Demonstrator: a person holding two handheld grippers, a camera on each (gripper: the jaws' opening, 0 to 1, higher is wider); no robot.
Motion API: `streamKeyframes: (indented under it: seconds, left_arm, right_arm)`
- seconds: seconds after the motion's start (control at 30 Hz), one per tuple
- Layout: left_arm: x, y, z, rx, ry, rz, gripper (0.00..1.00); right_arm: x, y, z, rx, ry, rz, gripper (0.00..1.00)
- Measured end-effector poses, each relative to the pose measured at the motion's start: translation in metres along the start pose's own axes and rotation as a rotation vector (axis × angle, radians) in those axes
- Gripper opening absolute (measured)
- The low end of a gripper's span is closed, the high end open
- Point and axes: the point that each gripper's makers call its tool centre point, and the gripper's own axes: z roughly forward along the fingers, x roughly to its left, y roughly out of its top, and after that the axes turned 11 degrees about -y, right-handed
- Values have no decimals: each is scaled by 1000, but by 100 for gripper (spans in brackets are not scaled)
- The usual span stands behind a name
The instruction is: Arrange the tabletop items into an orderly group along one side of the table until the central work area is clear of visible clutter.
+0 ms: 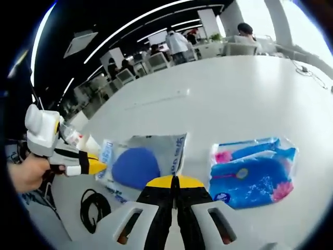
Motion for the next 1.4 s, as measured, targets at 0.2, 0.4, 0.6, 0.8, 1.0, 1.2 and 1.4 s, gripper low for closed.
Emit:
streamKeyframes:
  seconds: [0.2,0.4,0.6,0.8,1.0,1.2,1.4]
  left_arm:
    - [1,0,5,12,17,14,0]
    - [3,-1,9,23,28,25,0]
    - [5,-1,10,21,31,33,0]
    - [8,-1,13,20,36,27,0]
    - [9,-1,13,21,37,33,0]
    - [9,0,13,21,39,33,0]
    - [10,0,12,20,52,42,2]
  right_arm:
    - [-2,-5,5,19,-9,-35,0]
    - [-3,-9,11,43,-13,-40,0]
    - [-5,-11,13,45,-12,-40,0]
    - [-6,-12,18,58,-13,-62,0]
    - [-7,-11,19,51,-13,-77,0]
    - [-7,-11,20,50,-13,-78,0]
    - [-6,-9,20,40,-16,-97,2]
